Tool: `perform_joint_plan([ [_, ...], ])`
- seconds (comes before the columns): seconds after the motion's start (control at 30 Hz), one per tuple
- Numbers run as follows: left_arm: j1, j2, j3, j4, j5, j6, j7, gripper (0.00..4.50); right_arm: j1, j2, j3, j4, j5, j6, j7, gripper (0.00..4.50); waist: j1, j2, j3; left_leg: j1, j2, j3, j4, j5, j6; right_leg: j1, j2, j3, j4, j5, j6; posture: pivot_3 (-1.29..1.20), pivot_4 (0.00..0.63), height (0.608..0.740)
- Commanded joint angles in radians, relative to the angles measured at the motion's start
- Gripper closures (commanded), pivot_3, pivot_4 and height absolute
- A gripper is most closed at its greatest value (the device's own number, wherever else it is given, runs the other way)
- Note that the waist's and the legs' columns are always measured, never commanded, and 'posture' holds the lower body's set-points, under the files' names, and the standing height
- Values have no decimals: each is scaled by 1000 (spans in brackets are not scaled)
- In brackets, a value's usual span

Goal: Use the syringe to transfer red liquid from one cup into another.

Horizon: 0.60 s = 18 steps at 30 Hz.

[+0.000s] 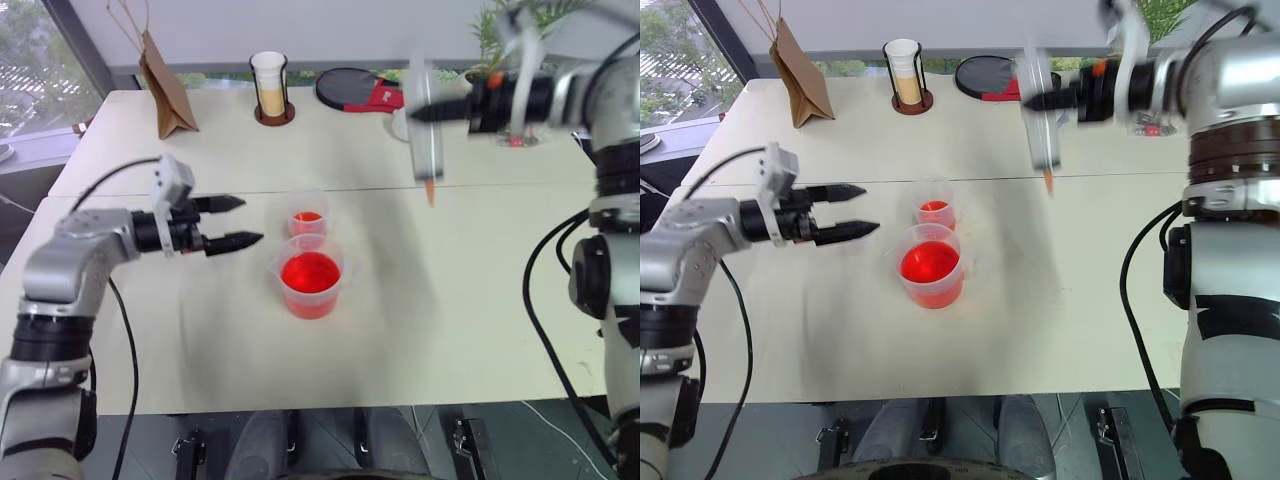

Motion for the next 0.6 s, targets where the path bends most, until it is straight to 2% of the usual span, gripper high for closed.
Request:
perform_joint_plan([
  [0.03,-108,18,-25,99,44,-52,-74,0,106,107,-166,-213,157,7,-93,3100,-1,-1,0,0,0,0,0,0,0,1,0,0,0,0,1,0,150,740],
  [0.13,-214,17,-62,201,86,-81,-136,0,223,235,-228,-397,256,-22,-186,3100,1,-1,0,0,-2,1,1,0,1,1,-2,1,0,0,1,0,150,740],
  [0.33,-357,12,-104,323,142,-123,-238,0,447,389,-159,-630,361,-37,-285,3100,-1,-1,0,0,-2,0,2,0,0,0,-1,1,7,0,1,0,150,740],
  [0.47,-417,2,-98,315,132,-106,-273,0,530,408,-114,-696,392,-61,-313,3100,-2,-1,0,0,-2,0,2,0,1,-1,-1,1,9,0,1,0,150,740],
  [0.6,-463,-7,-81,241,78,-38,-306,0,613,386,-10,-695,311,-176,-278,3100,-2,-1,0,0,-2,0,3,-1,3,-1,0,1,10,0,1,0,150,740],
])
